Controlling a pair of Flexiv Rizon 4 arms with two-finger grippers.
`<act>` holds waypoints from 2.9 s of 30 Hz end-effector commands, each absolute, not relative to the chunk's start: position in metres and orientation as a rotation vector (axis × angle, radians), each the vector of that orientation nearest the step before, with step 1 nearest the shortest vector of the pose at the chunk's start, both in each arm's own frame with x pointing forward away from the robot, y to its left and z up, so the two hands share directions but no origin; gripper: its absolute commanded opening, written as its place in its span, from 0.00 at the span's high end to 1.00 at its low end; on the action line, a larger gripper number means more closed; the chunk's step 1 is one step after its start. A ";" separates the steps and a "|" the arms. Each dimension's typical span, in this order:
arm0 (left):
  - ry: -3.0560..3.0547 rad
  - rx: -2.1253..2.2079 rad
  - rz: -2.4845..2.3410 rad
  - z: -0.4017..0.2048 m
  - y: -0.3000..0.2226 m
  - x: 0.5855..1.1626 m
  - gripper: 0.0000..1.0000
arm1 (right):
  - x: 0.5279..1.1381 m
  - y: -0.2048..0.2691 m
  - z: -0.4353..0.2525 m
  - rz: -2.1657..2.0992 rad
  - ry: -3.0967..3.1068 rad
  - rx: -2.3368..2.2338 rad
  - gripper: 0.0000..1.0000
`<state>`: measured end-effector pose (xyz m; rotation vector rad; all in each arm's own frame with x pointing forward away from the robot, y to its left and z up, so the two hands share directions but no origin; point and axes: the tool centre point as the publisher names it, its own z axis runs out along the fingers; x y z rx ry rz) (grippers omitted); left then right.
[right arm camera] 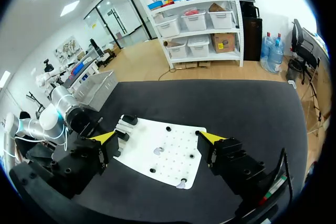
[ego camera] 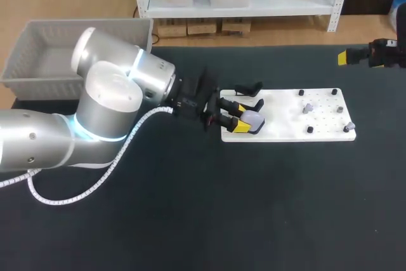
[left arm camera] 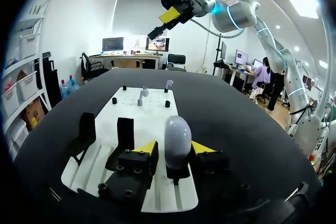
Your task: Pick up each earbud case from the left stands, insert the matching earbuds, close the lid, and place the case in the box.
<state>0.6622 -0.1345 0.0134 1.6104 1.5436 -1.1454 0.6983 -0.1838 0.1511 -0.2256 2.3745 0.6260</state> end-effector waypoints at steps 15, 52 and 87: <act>1.367 1.438 -1.164 0.077 -0.115 0.646 1.00 | 0.699 -0.185 0.151 0.632 2.373 -0.229 0.00; 1.185 1.353 -1.233 0.135 -0.125 0.628 1.00 | 0.659 -0.144 0.172 0.597 2.314 -0.352 0.00; 1.185 1.353 -1.233 0.135 -0.125 0.628 1.00 | 0.588 0.009 0.162 0.661 2.352 -0.475 0.00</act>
